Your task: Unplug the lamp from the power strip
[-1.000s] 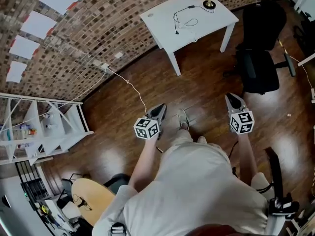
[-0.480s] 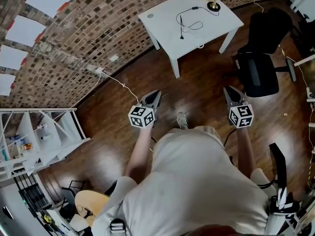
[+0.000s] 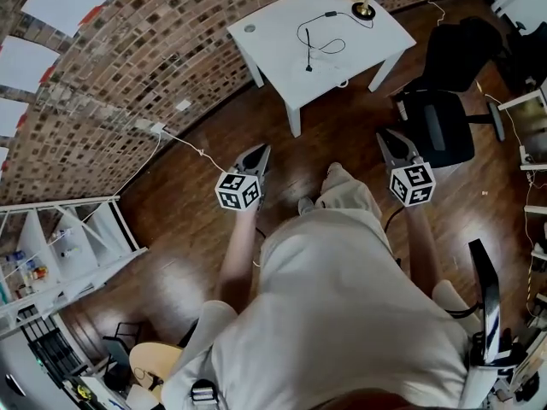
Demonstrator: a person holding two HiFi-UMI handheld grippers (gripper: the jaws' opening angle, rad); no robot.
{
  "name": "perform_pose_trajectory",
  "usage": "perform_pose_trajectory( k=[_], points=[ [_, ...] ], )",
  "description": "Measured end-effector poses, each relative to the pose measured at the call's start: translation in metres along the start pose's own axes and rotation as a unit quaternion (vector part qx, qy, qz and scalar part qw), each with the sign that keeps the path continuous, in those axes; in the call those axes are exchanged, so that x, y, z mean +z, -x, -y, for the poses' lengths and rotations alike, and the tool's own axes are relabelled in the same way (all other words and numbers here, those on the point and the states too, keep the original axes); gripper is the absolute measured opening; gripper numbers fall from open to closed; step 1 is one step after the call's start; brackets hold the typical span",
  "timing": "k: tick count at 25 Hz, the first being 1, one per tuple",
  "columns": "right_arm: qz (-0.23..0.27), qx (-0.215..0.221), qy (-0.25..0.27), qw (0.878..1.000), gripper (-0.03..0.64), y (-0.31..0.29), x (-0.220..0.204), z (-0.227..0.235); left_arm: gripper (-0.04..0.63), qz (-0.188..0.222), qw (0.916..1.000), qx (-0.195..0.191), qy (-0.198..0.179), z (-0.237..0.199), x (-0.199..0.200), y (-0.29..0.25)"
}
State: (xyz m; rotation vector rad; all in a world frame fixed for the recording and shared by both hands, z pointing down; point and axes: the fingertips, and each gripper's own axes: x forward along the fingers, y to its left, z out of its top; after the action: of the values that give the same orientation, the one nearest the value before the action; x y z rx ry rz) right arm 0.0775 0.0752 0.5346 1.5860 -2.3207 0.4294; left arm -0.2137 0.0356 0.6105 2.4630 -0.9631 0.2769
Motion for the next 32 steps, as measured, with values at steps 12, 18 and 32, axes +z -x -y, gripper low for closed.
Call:
perform_pose_trajectory(
  k=[12,18,32],
  points=[
    [-0.03,0.072,0.026,0.997,0.034,-0.152,0.021,0.054,0.0,-0.023,0.999,0.026,-0.028,-0.049,0.015,-0.068],
    [-0.065,0.111,0.058,0.99,0.034,-0.231,0.042,0.089,0.009,-0.048,0.9978,0.026,-0.038,-0.081,0.047,-0.135],
    [-0.141,0.219,0.086,0.962,0.04,-0.351,0.015,0.132,0.04,-0.16,0.9819,0.027,-0.098,-0.109,0.049,-0.278]
  ],
)
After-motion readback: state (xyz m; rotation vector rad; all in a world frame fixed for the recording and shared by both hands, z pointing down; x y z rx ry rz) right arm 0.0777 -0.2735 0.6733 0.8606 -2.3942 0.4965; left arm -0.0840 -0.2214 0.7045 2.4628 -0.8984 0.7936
